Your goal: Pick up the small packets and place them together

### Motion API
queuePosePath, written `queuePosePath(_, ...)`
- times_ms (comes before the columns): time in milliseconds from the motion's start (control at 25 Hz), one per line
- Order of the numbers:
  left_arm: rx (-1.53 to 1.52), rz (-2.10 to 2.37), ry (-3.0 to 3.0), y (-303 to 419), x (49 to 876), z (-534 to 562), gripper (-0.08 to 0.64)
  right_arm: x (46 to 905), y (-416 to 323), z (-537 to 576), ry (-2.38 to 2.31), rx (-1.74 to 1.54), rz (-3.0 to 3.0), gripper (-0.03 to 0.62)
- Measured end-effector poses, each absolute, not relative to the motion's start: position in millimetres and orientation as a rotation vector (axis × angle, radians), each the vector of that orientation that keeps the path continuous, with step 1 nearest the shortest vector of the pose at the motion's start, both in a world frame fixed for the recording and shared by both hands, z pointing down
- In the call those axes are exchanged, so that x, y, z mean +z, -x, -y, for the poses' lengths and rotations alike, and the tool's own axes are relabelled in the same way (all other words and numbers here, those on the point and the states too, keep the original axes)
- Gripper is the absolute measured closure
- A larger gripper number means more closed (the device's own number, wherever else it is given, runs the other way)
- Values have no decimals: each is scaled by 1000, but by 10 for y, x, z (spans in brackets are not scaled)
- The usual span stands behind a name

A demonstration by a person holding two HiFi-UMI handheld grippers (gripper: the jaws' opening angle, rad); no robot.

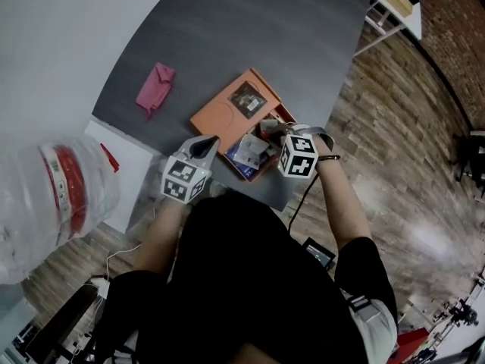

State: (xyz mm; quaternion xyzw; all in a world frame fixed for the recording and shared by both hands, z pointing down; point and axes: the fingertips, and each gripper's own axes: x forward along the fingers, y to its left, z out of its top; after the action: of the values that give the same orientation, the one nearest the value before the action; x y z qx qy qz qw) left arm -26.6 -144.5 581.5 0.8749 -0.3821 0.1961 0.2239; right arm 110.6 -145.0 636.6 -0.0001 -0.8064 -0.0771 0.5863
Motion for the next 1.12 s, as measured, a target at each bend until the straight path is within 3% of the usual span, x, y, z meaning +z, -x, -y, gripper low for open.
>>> queuePosePath(600,487,1063,-2462,270,5644,1479,560,5938,-896,1274,-107,-278,1952,583)
queuePosePath(1120,400,1252,-2383,699,5502,1354,560,5845,-119,1474,92,-515,1929,581)
